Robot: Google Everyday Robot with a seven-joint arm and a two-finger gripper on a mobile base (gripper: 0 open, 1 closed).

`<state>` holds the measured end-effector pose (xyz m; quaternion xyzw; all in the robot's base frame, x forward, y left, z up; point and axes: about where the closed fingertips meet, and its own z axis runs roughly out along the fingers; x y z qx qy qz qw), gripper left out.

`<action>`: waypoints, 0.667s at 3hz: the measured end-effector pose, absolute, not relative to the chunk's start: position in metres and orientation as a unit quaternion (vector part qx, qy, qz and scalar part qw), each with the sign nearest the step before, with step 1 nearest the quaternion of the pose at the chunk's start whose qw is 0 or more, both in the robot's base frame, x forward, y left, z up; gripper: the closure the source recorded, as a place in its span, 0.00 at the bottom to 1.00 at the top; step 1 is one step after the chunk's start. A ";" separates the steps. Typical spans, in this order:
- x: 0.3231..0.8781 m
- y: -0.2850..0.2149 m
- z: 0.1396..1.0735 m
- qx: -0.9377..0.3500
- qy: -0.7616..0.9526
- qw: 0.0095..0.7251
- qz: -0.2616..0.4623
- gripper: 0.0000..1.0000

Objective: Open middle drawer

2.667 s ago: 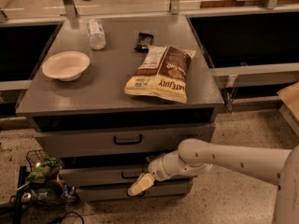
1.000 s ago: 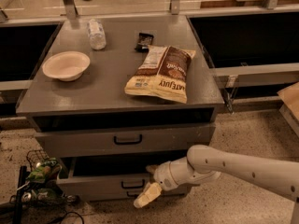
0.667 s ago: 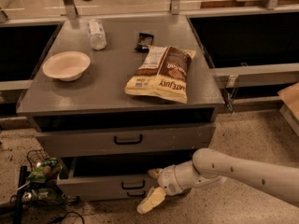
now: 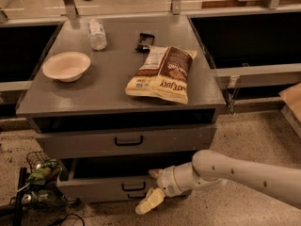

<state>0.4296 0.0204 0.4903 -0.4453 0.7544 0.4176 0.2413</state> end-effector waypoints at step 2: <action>0.447 0.020 0.498 -0.442 0.764 0.260 0.392 0.00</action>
Offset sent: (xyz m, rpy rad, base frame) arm 0.0100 -0.0024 0.0098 -0.0202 -0.0408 -0.0367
